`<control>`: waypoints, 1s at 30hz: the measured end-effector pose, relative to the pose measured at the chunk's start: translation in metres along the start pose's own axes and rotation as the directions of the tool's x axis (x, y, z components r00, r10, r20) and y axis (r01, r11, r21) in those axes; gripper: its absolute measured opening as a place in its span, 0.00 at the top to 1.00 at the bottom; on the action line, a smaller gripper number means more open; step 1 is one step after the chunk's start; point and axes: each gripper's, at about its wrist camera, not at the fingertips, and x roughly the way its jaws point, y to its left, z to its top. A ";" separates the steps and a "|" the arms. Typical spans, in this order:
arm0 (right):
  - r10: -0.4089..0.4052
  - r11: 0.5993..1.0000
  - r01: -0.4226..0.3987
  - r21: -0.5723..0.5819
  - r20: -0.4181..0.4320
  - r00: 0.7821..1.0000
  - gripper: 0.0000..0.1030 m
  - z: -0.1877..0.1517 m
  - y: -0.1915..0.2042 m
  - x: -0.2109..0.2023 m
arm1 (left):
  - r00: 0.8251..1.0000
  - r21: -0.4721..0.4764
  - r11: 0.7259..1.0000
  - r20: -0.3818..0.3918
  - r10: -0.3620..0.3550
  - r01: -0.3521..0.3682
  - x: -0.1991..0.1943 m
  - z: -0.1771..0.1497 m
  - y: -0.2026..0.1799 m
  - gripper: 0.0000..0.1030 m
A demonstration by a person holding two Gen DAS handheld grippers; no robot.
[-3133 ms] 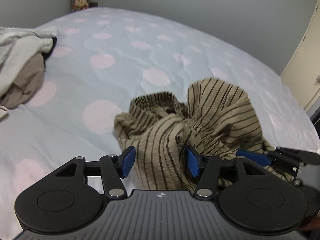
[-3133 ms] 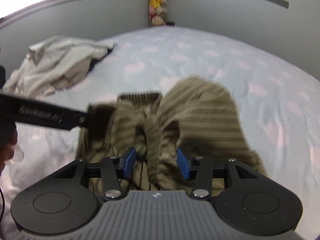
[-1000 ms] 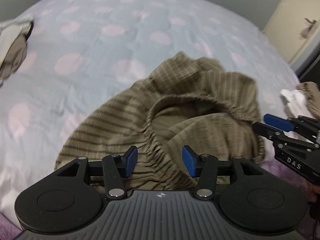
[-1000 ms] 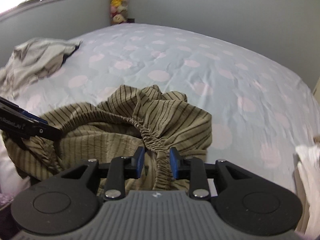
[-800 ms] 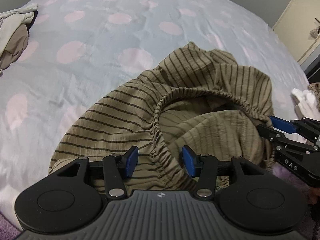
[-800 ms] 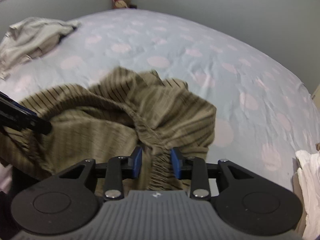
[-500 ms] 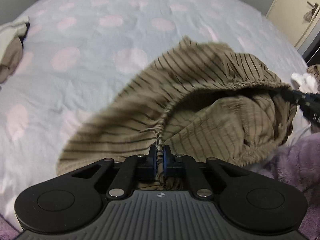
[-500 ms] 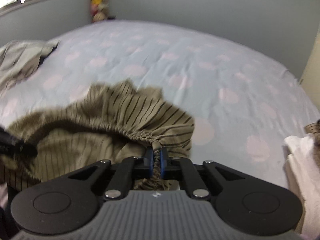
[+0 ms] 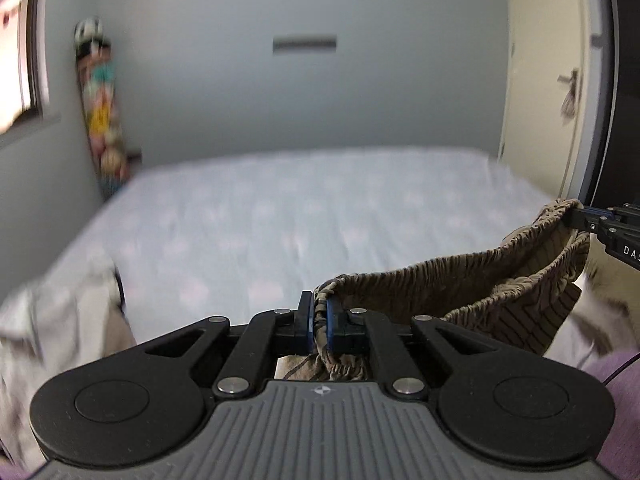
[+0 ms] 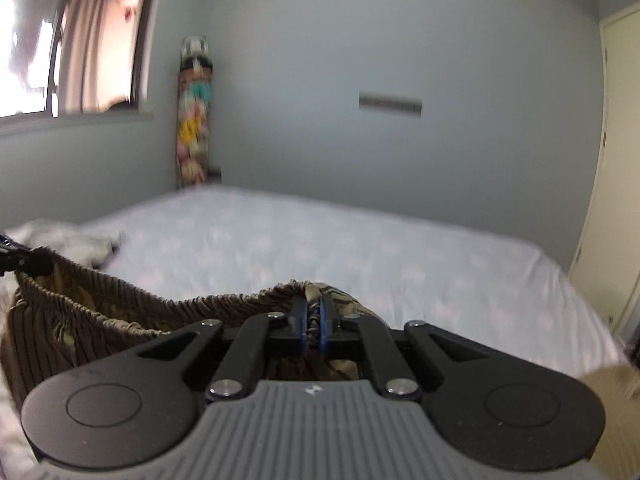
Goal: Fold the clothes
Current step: 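Lift the trousers by the waistband with both tools, spreading the tools apart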
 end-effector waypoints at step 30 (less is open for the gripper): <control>0.387 0.893 -0.310 0.326 -0.208 0.898 0.94 0.131 -0.008 0.164 | 0.899 0.162 0.981 0.437 0.021 -0.102 -0.041 0.207 -0.024 0.97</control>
